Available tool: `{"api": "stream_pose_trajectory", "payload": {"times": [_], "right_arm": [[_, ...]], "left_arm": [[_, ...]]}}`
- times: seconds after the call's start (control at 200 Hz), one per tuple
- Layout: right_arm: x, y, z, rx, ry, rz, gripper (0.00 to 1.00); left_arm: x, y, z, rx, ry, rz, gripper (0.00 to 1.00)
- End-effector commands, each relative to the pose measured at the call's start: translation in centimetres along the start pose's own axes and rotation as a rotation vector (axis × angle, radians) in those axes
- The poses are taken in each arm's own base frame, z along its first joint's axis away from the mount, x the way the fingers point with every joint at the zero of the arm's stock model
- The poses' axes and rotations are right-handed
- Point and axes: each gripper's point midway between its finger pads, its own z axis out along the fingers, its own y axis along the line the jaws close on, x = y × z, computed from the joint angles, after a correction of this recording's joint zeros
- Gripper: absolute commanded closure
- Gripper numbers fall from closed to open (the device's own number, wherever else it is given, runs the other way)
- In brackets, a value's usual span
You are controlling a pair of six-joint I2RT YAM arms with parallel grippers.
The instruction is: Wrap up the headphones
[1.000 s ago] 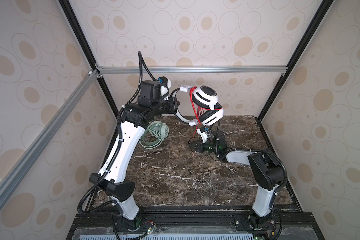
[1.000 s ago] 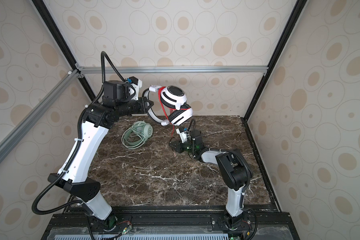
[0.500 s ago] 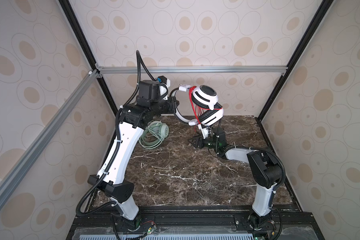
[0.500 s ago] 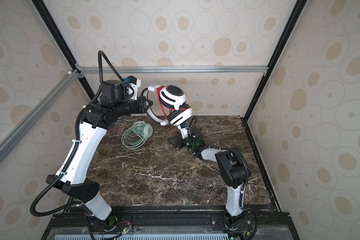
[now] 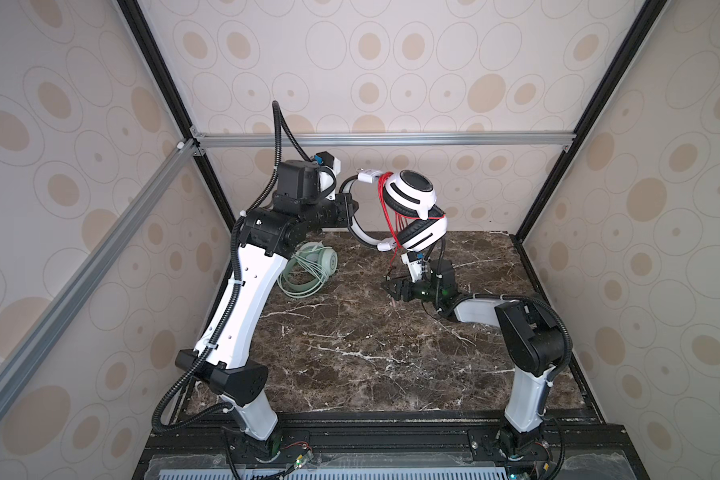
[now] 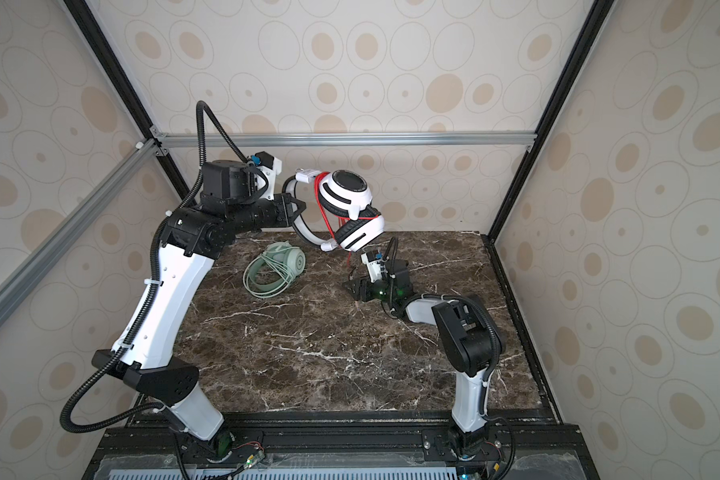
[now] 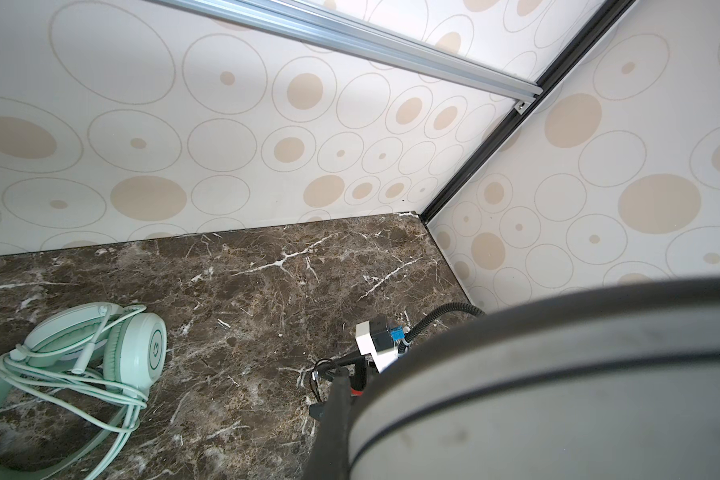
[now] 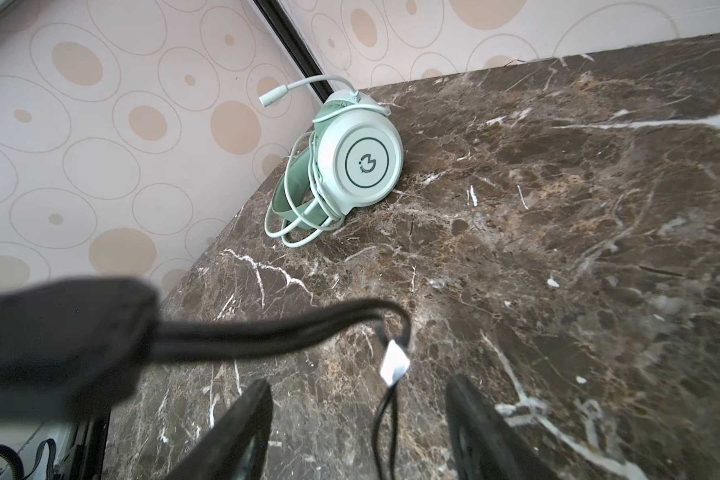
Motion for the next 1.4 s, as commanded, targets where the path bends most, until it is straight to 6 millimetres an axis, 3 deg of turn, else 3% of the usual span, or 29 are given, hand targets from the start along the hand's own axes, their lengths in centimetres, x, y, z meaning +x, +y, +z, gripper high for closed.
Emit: {"api": "stream_pose_trajectory", "payload": {"times": [0.0, 0.24, 0.415, 0.475, 0.745, 0.89, 1.025, 1.135, 1.396], "right_arm": [[-0.6, 0.5, -0.2, -0.012, -0.008, -0.013, 0.31], [-0.4, 0.8, 1.9, -0.147, -0.035, 0.06, 0.42], [-0.7, 1.2, 2.3, -0.243, -0.088, 0.12, 0.81], [-0.6, 1.2, 2.4, -0.265, -0.092, 0.142, 1.0], [0.1, 1.6, 0.8, -0.255, -0.087, 0.161, 1.0], [2.4, 1.9, -1.5, -0.155, 0.01, 0.148, 1.0], [5.6, 1.5, -4.9, 0.03, 0.141, 0.109, 1.0], [7.8, 2.0, -7.4, 0.129, 0.247, 0.069, 1.0], [10.0, 7.1, -10.4, 0.155, 0.398, -0.072, 1.0]], "left_arm": [[-3.2, -2.6, -3.0, 0.089, -0.119, 0.002, 1.0], [-3.4, -2.7, -3.1, 0.092, -0.121, 0.001, 1.0], [-3.5, -2.9, -3.4, 0.097, -0.125, 0.0, 1.0], [-3.6, -2.9, -3.5, 0.098, -0.128, -0.001, 1.0], [-3.6, -2.6, -3.5, 0.08, -0.132, -0.005, 1.0], [-4.3, -1.6, -3.3, 0.023, -0.156, -0.016, 1.0], [-5.6, 0.6, -3.8, -0.064, -0.2, -0.036, 1.0], [-6.5, 4.0, -4.6, -0.209, -0.244, -0.074, 1.0], [-6.9, 9.4, -5.0, -0.478, -0.301, -0.082, 1.0]]}}
